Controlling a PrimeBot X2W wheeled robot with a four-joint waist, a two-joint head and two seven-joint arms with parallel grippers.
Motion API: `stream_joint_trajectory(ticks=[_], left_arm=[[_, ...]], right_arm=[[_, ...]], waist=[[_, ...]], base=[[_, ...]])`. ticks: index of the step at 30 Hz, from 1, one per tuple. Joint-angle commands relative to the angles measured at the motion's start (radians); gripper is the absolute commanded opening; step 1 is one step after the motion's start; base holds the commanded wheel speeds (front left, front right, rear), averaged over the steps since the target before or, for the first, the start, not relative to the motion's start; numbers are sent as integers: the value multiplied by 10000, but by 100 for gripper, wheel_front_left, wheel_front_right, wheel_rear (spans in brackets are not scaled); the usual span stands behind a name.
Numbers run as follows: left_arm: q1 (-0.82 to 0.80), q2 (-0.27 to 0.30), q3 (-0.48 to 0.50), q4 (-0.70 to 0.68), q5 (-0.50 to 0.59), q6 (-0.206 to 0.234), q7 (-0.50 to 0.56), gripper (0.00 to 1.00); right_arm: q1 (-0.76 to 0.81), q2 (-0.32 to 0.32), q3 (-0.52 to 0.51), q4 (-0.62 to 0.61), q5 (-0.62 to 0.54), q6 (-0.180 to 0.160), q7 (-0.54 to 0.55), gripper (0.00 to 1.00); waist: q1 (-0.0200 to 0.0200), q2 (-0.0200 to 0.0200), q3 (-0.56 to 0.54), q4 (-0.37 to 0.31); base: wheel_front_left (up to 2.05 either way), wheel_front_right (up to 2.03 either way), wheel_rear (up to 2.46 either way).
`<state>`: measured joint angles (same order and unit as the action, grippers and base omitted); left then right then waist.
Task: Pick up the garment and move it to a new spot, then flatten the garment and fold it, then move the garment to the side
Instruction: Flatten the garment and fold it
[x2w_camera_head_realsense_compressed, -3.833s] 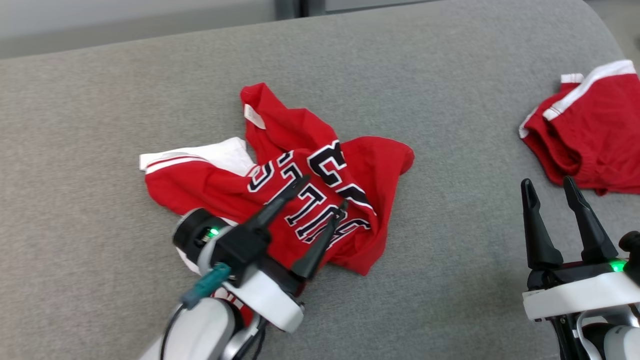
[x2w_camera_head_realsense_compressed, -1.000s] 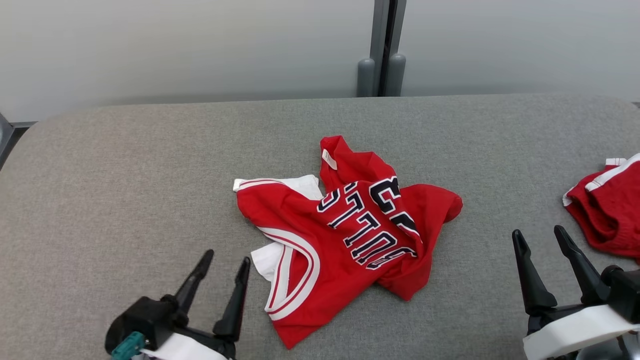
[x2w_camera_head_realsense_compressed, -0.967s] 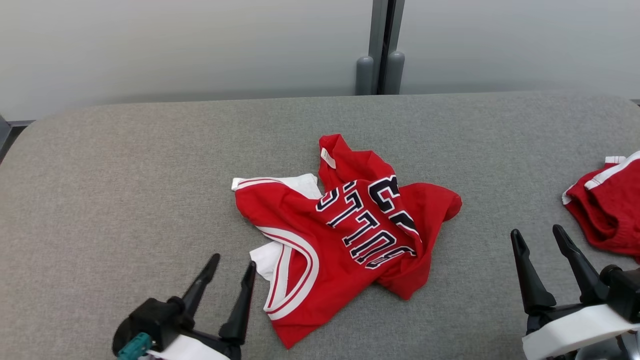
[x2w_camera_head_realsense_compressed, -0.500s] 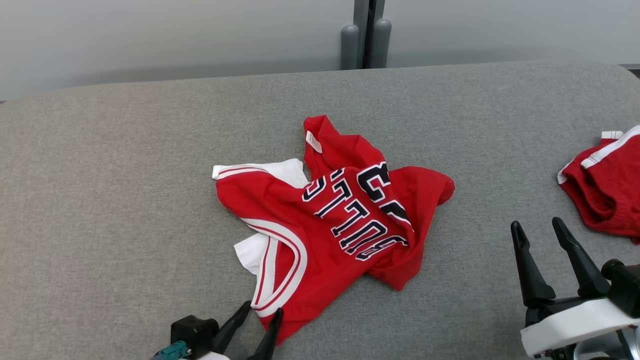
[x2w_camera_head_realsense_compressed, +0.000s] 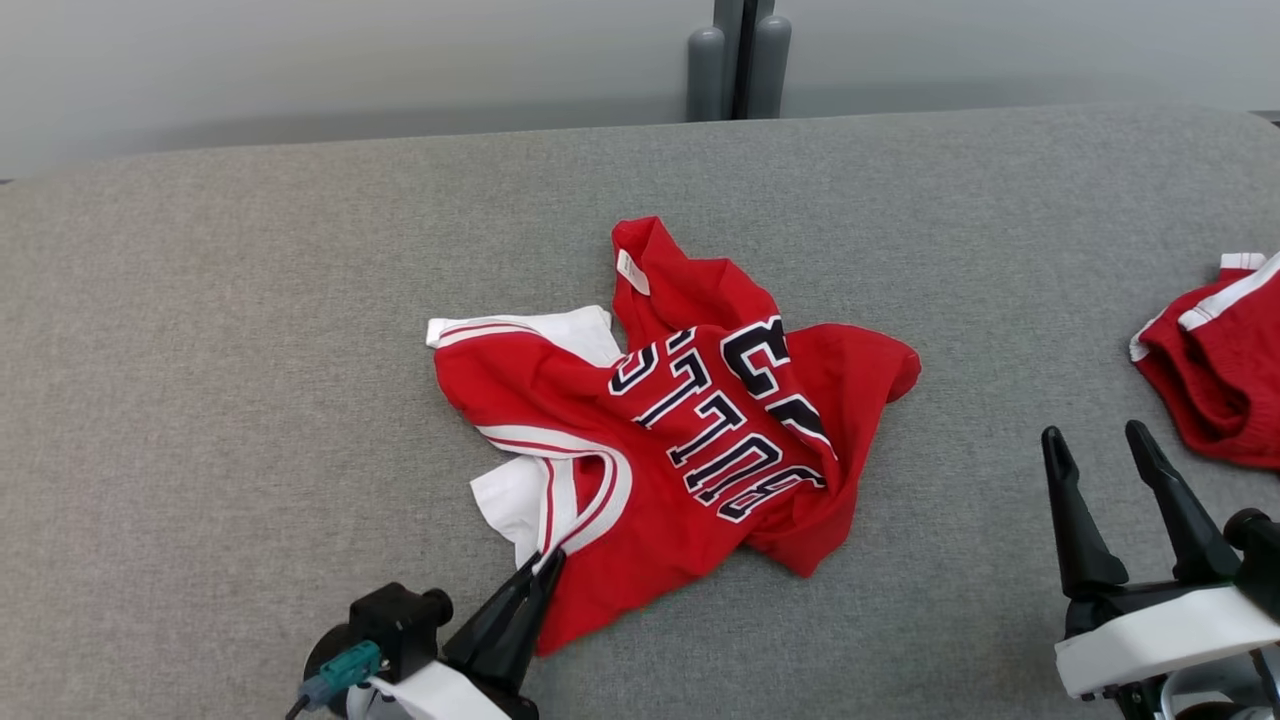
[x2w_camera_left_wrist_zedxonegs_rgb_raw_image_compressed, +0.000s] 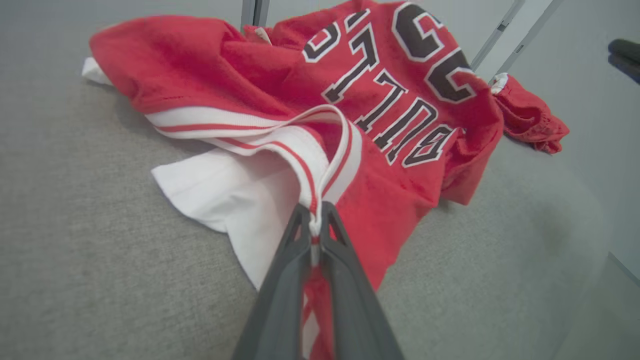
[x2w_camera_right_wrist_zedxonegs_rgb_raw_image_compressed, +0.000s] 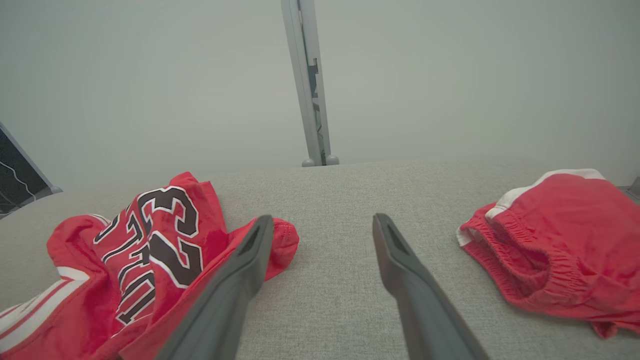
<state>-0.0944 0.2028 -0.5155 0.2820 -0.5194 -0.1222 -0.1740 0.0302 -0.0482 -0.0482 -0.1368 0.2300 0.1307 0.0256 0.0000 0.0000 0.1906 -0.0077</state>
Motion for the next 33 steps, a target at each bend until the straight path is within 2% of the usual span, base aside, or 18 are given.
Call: stream_joint_trajectory(ticks=[1, 6, 13, 18, 22, 26, 33], left_arm=[[-188, 59, -3, -230, 76, -55, -19, 0], [-75, 283, -52, -2100, -41, 21, 358, 0], [-13, 752, 95, -4883, 27, 410, 1169, 0], [-754, 810, 462, -5695, 128, 596, 1317, 0], [-1454, 833, 989, -5273, 234, 888, 1285, 0], [-2010, 830, 1676, -3931, -112, 1055, 1093, 0], [-3148, 826, 2389, -609, -705, 647, 479, 0]], right_arm=[[-63, -48, -25, 22, -2, 3, -79, 100], [-72, -50, -133, 70, -12, 3, -121, 100], [16, -50, -188, 175, 155, 3, -276, 100], [-144, -48, -174, 240, 131, 3, -310, 100], [-340, -48, -21, 314, 218, 3, -409, 100], [-606, -50, 134, 450, 317, 3, -593, 100], [-980, -50, 248, 663, 297, 3, -792, 100]], waist=[[0, 0, -10, 36], [0, 0, -139, 133], [0, 0, -259, 175], [0, 0, -80, 156], [0, 0, 175, -39], [0, 0, 547, -381], [0, 0, 1245, -886]], base=[[0, 0, 0], [0, 0, 0], [0, 0, 0], [0, 0, 0], [0, 0, 0], [0, 0, 0], [0, 0, 0]])
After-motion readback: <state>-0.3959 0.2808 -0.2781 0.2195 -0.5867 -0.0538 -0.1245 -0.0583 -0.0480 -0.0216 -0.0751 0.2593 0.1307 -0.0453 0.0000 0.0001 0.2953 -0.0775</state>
